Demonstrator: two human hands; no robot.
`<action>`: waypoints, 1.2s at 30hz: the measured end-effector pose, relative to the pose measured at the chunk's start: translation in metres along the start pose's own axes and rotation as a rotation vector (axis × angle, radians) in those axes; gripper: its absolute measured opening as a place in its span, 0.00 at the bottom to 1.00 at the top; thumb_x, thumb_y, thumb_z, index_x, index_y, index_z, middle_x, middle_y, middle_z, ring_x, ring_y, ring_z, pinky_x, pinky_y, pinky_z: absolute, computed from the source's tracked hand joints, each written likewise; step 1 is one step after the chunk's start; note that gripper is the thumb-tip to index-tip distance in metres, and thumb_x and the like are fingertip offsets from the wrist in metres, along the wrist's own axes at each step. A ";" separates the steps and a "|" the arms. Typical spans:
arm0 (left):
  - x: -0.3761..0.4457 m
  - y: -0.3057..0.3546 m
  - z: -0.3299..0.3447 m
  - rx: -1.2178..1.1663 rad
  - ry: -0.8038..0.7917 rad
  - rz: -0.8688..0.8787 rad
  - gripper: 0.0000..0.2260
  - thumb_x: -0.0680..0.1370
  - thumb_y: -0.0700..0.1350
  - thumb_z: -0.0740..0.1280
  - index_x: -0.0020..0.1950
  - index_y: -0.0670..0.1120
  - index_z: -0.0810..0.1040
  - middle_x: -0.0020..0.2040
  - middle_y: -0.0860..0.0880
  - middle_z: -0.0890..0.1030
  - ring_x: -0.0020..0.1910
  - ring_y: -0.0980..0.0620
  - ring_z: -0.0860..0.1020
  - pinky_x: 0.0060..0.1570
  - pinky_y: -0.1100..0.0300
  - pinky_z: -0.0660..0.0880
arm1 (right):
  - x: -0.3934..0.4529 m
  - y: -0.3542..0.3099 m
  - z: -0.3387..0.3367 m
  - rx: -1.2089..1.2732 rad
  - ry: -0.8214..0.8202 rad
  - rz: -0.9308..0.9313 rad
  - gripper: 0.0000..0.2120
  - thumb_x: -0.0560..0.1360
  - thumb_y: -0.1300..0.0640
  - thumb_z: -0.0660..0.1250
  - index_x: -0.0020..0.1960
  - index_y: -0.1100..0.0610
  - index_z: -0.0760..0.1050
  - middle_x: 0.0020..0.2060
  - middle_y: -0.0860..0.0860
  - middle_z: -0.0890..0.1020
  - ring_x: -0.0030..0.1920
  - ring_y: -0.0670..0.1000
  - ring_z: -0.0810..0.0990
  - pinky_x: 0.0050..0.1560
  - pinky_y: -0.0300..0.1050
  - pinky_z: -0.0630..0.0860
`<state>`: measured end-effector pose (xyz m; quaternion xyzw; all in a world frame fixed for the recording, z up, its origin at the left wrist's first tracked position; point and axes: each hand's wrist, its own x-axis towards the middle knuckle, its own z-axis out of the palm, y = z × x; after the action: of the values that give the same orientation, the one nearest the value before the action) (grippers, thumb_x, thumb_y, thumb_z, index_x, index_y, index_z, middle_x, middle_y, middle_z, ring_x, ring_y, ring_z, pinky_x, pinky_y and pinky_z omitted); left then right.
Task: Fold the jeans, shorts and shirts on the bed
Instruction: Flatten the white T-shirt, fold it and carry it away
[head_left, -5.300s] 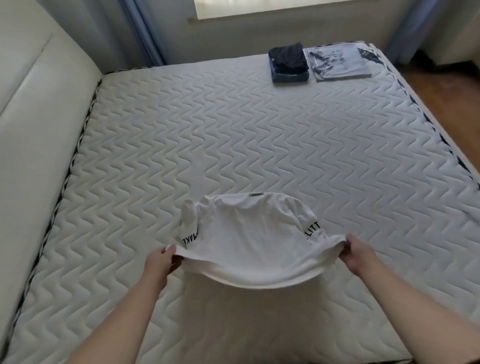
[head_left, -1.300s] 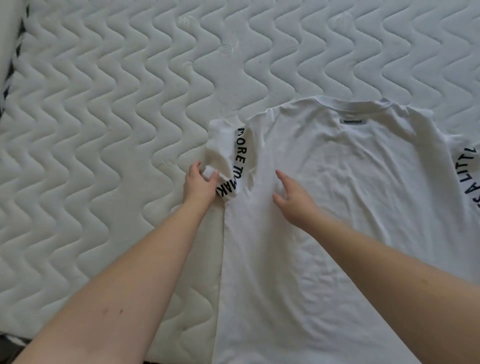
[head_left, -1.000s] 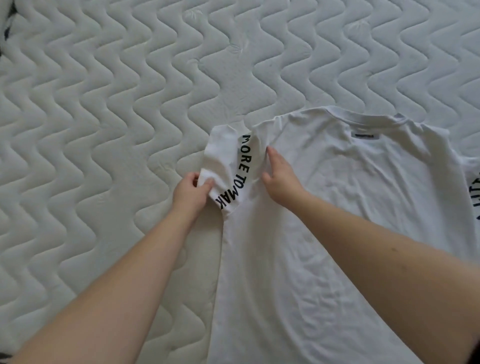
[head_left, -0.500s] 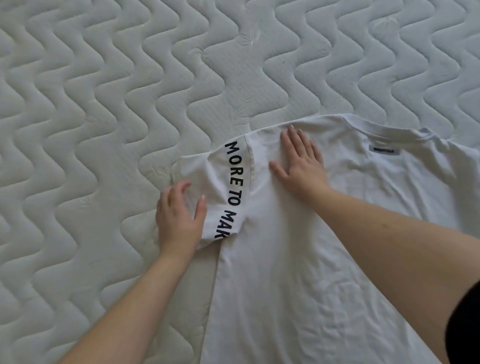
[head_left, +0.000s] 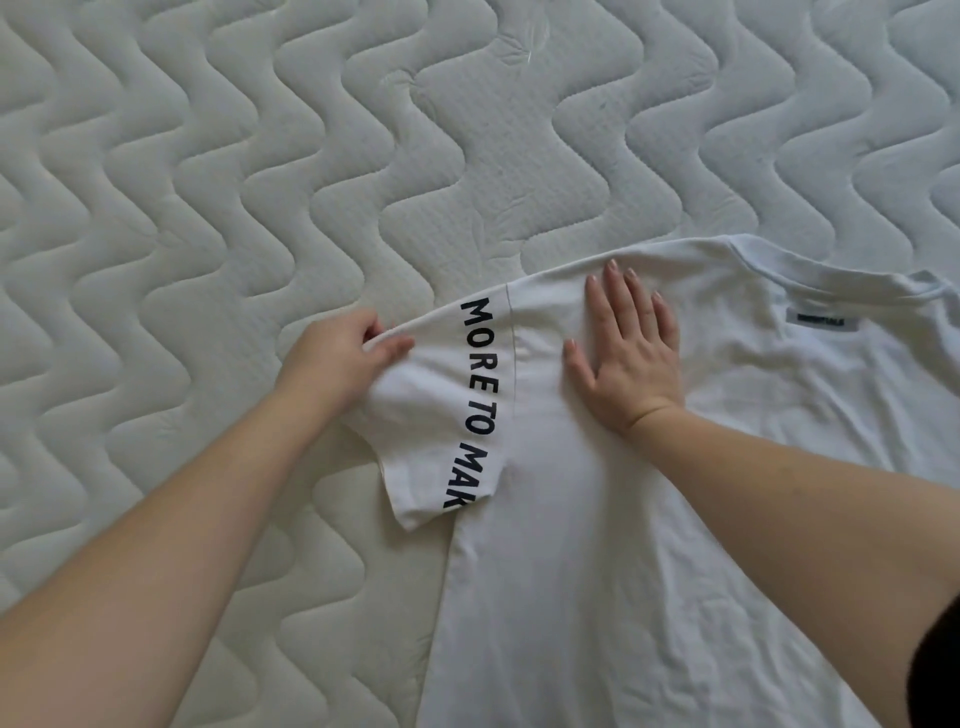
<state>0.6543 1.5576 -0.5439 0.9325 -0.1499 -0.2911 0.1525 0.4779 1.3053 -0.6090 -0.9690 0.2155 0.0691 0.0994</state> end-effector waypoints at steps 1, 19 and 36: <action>-0.003 -0.005 0.000 -0.023 0.002 -0.014 0.17 0.75 0.59 0.68 0.38 0.47 0.73 0.33 0.51 0.76 0.36 0.48 0.74 0.35 0.53 0.66 | 0.000 0.000 0.001 -0.002 0.003 -0.001 0.34 0.78 0.38 0.50 0.80 0.52 0.49 0.79 0.50 0.51 0.79 0.50 0.48 0.77 0.51 0.43; -0.121 -0.007 0.065 -0.960 -0.034 -0.540 0.12 0.74 0.50 0.73 0.55 0.47 0.80 0.47 0.53 0.85 0.47 0.56 0.83 0.42 0.67 0.76 | 0.002 0.002 0.006 -0.003 0.047 -0.010 0.33 0.79 0.39 0.51 0.80 0.52 0.49 0.79 0.52 0.52 0.79 0.51 0.47 0.76 0.49 0.41; -0.154 0.006 0.090 -1.088 -0.050 -0.501 0.21 0.68 0.58 0.75 0.55 0.48 0.80 0.51 0.53 0.86 0.51 0.56 0.83 0.50 0.61 0.77 | 0.001 0.002 0.007 0.019 0.067 -0.003 0.33 0.78 0.39 0.50 0.79 0.51 0.49 0.79 0.51 0.52 0.79 0.50 0.47 0.76 0.47 0.38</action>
<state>0.4796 1.5909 -0.5356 0.7201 0.2416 -0.3752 0.5313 0.4777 1.3047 -0.6163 -0.9700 0.2181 0.0343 0.1015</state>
